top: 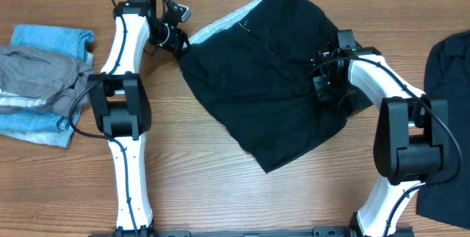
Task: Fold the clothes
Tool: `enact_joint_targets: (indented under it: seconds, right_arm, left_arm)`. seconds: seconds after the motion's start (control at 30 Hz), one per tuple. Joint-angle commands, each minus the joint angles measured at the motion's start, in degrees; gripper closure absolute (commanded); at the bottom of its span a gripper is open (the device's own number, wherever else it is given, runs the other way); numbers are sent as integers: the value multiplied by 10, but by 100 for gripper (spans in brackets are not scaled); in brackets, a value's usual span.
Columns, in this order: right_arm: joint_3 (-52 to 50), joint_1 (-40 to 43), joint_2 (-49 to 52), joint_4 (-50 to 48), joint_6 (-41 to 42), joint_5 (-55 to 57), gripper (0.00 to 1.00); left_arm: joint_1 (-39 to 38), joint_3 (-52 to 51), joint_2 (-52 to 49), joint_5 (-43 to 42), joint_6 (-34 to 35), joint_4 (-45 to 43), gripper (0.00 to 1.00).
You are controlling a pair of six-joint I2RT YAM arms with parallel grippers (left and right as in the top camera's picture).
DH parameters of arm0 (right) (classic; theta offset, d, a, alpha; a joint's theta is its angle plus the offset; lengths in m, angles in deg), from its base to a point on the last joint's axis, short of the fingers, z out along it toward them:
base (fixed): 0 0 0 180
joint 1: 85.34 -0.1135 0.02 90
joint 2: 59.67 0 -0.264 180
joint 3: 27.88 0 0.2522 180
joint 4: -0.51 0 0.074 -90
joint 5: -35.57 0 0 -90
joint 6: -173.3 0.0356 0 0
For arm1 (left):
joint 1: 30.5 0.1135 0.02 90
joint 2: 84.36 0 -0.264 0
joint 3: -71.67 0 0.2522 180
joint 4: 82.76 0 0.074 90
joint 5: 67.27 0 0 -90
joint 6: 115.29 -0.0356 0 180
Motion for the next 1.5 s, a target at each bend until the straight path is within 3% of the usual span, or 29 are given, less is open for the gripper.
enact_joint_targets:
  seconds: [0.0,0.1,0.27,0.37,0.4,0.43,0.47,0.5,0.53,0.6,0.7,0.87,1.17,1.47]
  right_arm:
    - [2,6,-12,-6,4,9,96]
    - [2,6,-12,-6,4,9,96]
    - [2,6,-12,-5,4,9,96]
    - [2,6,-12,-3,4,9,96]
    - [2,6,-12,-2,4,9,96]
    - [2,6,-12,-1,5,9,96]
    - [2,6,-12,0,5,9,96]
    - [2,6,-12,0,5,9,96]
    - [2,6,-12,0,5,9,96]
    - [2,6,-12,0,5,9,96]
    - [2,6,-12,0,8,9,96]
    - [2,6,-12,-2,16,9,96]
    - [2,6,-12,-2,17,9,96]
    - [2,6,-12,-3,17,9,96]
  left_arm:
    - [-3,50,-4,15,-13,40,73]
    - [-3,104,-4,44,-10,86,85]
    - [-3,125,-4,54,-11,149,96]
    - [-3,125,-4,53,-11,149,94]
    - [-3,125,-4,53,-11,152,90]
    - [-3,125,-4,53,-11,152,61]
    - [-3,125,-4,53,-12,148,44]
    - [-3,125,-4,53,-16,141,39]
    - [-3,125,-4,53,-16,131,25]
    - [-3,125,-4,53,-16,110,15]
    - [-8,125,-8,44,-26,80,15]
    - [-25,124,-10,47,-56,57,29]
    - [-38,101,-11,74,-56,62,22]
    - [-42,73,-11,73,-56,71,32]
